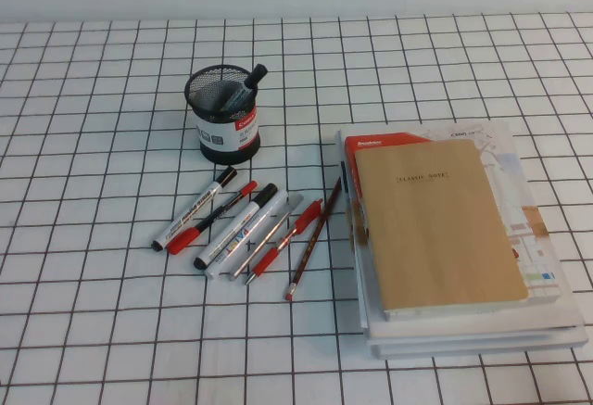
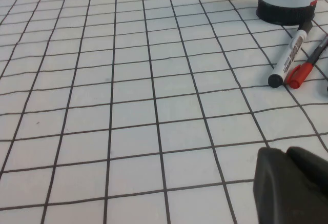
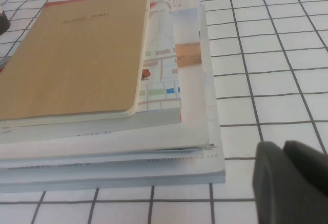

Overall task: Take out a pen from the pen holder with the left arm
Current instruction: 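Take a marker out of the pen holder and lay it on the table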

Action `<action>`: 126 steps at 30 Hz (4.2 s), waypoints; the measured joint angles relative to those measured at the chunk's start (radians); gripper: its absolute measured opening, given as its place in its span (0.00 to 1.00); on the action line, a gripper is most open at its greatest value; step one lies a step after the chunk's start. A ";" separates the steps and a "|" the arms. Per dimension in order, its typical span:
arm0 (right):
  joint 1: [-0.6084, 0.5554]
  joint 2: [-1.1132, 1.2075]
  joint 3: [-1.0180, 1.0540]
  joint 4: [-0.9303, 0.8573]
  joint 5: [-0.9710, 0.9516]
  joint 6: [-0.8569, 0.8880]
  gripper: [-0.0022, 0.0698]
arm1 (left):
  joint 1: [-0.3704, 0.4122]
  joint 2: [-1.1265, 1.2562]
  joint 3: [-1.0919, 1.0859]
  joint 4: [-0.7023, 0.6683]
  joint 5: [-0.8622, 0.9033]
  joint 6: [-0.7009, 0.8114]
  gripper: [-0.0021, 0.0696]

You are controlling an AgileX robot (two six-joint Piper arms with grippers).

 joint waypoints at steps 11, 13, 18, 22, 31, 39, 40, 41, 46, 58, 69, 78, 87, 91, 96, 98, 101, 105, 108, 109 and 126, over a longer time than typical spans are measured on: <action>0.000 0.000 0.000 0.000 0.000 0.000 0.01 | 0.000 0.000 0.000 0.000 0.000 0.000 0.03; 0.000 0.000 0.000 0.000 0.000 0.000 0.01 | 0.000 0.000 0.000 0.000 0.000 0.000 0.03; 0.000 0.000 0.000 0.000 0.000 0.000 0.01 | 0.000 0.000 0.000 0.000 0.000 0.000 0.03; 0.000 0.000 0.000 0.000 0.000 0.000 0.01 | 0.000 0.000 0.000 0.000 0.000 0.000 0.03; 0.000 0.000 0.000 0.000 0.000 0.000 0.01 | 0.000 0.000 0.000 0.000 0.000 0.000 0.03; 0.000 0.000 0.000 0.000 0.000 0.000 0.01 | 0.000 0.000 0.000 0.000 0.000 0.000 0.03; 0.000 0.000 0.000 0.000 0.000 0.000 0.01 | 0.000 0.000 0.000 0.000 0.000 0.000 0.03; 0.000 0.000 0.000 0.000 0.000 0.000 0.01 | 0.000 0.000 0.000 0.000 0.000 0.000 0.03; 0.000 0.000 0.000 0.000 0.000 0.000 0.01 | 0.000 0.000 0.000 0.000 0.000 0.000 0.03; 0.000 0.000 0.000 0.000 0.000 0.000 0.01 | 0.000 0.000 0.000 -0.013 -0.027 -0.005 0.03; 0.000 0.000 0.000 0.000 0.000 0.000 0.01 | 0.000 0.000 0.000 -0.556 -0.182 -0.060 0.03; 0.000 0.000 0.000 0.000 0.000 0.000 0.01 | 0.000 0.000 0.000 -0.696 -0.274 -0.042 0.03; 0.000 0.000 0.000 0.000 0.000 0.000 0.01 | 0.000 0.090 -0.074 -0.694 -0.194 0.085 0.03; 0.000 0.000 0.000 0.000 0.000 0.000 0.01 | 0.000 0.235 -0.176 -0.691 -0.178 0.191 0.03; 0.000 0.000 0.000 0.000 0.000 0.000 0.01 | 0.000 0.443 -0.332 -0.688 -0.154 0.295 0.03; 0.000 0.000 0.000 0.000 0.000 0.000 0.01 | 0.000 0.541 -0.393 -0.688 -0.145 0.340 0.03; 0.000 0.000 0.000 0.000 0.000 0.000 0.01 | 0.000 0.681 -0.450 -0.691 -0.185 0.379 0.03; 0.000 0.000 0.000 0.000 0.000 0.000 0.01 | 0.000 0.829 -0.501 -0.792 -0.247 0.408 0.03; 0.000 0.000 0.000 0.000 0.000 0.000 0.01 | -0.009 0.952 -0.562 -0.821 -0.259 0.507 0.03; 0.000 0.000 0.000 0.000 0.000 0.000 0.01 | -0.021 1.007 -0.589 -0.825 -0.260 0.532 0.03; 0.000 0.000 0.000 0.000 0.000 0.000 0.01 | -0.280 1.433 -0.899 -0.835 -0.397 0.669 0.03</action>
